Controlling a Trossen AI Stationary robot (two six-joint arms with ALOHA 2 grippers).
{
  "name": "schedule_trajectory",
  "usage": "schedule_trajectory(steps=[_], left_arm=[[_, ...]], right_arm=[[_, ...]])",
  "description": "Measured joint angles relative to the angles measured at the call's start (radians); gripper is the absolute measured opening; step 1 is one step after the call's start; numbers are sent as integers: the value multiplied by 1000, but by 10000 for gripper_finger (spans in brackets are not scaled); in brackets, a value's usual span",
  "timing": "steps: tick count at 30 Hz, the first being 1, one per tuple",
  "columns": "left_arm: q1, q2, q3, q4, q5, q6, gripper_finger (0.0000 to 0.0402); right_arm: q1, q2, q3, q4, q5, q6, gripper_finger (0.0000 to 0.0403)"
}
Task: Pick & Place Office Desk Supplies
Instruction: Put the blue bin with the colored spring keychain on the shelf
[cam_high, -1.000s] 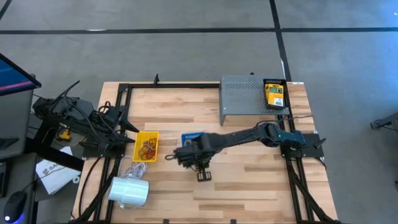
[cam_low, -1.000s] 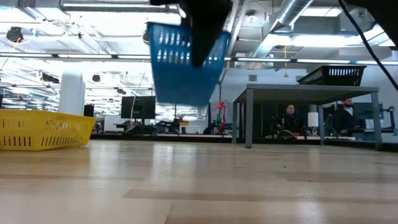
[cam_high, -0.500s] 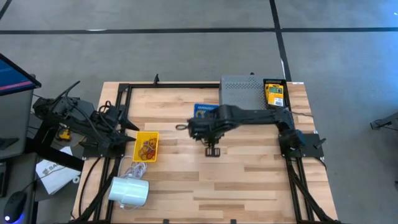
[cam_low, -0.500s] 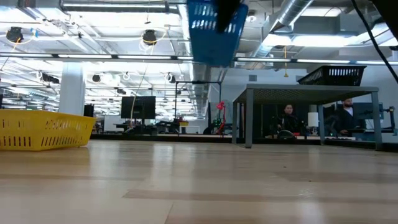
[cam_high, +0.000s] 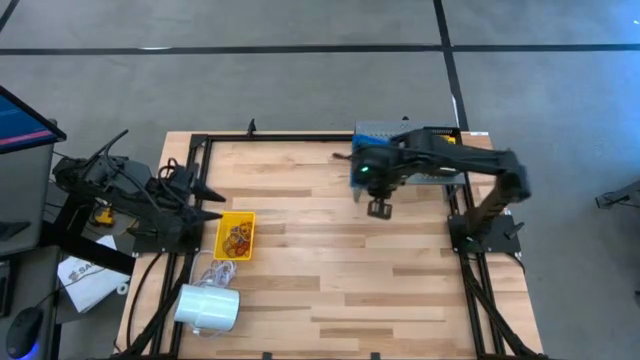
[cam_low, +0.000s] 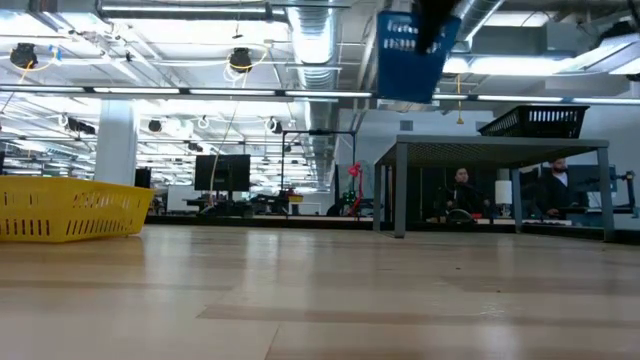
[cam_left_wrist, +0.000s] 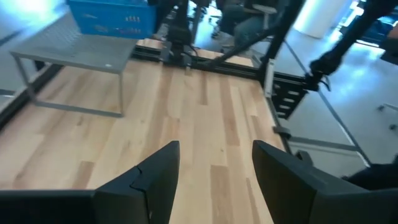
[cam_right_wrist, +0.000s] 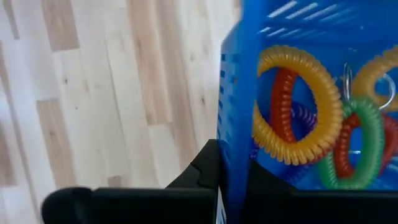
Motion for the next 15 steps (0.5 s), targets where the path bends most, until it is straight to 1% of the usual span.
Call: schedule_trajectory(steps=[4, 7, 11, 15], left_arm=[[0, 0, 0, 18, -50, -1, 197], [0, 2, 0, 74, -92, 0, 197], [1, 20, 0, 143, -144, 21, 197], [16, 58, 0, 172, -176, 32, 197]], right_arm=[[-49, -155, -207, 106, -3, -4, 0], [-95, -229, -318, 126, -12, -24, 0], [-160, -290, -401, 142, -27, -109, 0], [-229, -300, -436, 142, -28, -228, 0]])
